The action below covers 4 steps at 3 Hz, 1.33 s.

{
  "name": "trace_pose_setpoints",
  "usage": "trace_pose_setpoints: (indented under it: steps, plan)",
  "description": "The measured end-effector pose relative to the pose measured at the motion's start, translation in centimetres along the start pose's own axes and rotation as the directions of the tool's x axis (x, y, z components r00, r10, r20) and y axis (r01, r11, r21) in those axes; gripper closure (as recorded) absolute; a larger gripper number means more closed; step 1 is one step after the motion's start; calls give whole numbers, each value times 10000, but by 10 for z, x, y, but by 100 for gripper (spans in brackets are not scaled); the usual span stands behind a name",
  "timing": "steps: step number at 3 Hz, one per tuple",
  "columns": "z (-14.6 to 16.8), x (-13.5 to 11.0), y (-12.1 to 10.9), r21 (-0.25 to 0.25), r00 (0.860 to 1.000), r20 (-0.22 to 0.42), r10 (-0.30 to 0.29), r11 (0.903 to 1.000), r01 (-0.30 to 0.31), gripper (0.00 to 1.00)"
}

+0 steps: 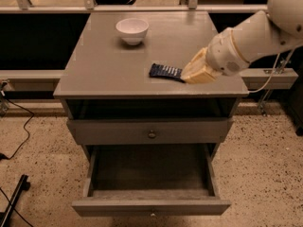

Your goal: Place rxbar blueberry into middle drawer

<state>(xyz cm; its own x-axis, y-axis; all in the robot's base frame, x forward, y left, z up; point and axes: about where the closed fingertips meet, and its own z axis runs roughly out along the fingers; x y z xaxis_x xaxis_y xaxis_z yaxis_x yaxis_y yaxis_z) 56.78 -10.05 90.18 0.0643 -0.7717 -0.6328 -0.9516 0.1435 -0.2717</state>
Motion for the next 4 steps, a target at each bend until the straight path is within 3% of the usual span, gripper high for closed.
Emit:
trace_pose_setpoints:
  steps: [1, 2, 3, 4]
  plan:
    - [-2, 24, 48, -231, 9985, -550, 16, 9997, -28, 74]
    - [-1, 29, 52, -63, 9932, -1162, -15, 10000, 8, 52]
    - [3, 19, 25, 251, 9931, -1175, -47, 9997, 77, 20]
    - [11, 10, -2, 325, 9959, -901, 20, 9995, 9, 0]
